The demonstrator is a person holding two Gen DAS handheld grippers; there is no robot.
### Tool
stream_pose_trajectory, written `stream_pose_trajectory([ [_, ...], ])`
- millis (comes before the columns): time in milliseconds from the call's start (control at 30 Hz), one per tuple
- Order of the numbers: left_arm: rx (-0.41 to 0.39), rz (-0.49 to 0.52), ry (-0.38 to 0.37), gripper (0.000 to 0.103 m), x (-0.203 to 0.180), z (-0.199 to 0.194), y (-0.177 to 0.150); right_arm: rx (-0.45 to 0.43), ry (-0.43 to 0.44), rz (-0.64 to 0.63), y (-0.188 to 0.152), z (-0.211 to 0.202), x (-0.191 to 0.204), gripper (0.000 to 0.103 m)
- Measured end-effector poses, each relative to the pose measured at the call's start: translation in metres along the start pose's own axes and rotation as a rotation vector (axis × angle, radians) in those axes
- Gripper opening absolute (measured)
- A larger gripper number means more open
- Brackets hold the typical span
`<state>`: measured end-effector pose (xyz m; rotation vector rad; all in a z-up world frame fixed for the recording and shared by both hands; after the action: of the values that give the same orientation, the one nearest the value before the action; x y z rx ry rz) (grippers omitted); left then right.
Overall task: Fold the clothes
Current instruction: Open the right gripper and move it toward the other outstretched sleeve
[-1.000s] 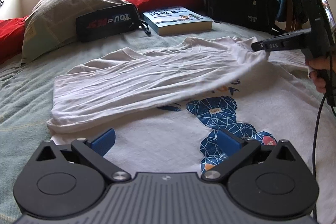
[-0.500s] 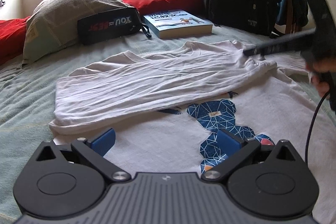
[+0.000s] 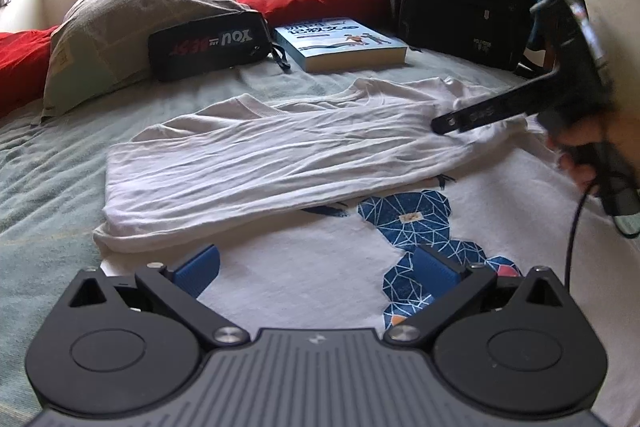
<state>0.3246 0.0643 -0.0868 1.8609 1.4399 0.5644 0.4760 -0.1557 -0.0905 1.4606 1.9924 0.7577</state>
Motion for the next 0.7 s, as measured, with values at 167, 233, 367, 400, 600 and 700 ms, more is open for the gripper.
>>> stream_pose_trajectory([
  [167,-0.005,0.015,0.009,0.102,-0.002,-0.003,0.0,-0.014,-0.009,0.004,0.007,-0.023,0.001,0.064],
  [233,-0.025,0.028,0.003,0.102,-0.005,-0.01,0.001,-0.032,-0.012,-0.031,0.006,-0.045,0.008,0.072],
  [367,-0.057,0.061,-0.007,0.102,-0.013,-0.021,0.003,-0.002,0.051,-0.078,-0.02,-0.064,0.022,0.078],
  [400,-0.06,0.066,-0.005,0.102,-0.013,-0.023,0.003,0.028,0.05,-0.076,-0.027,-0.061,0.023,0.078],
  [600,-0.093,0.082,-0.012,0.102,-0.017,-0.036,0.004,0.037,0.06,0.065,-0.054,-0.093,0.012,0.083],
  [700,-0.107,0.077,-0.026,0.102,-0.017,-0.04,0.005,0.012,0.081,0.12,-0.076,-0.123,0.011,0.094],
])
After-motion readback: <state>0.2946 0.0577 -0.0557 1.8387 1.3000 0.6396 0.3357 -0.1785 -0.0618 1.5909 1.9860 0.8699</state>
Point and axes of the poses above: each gripper's, at about its wrist camera, not at the fingertips, and z roughly the way its jaws point, x to its left, y to its top, the point moved 2 cm from there along z, roughly the way its jaws point, and after that the axes turned 5 degrees about -y, right-handed, at the moved point
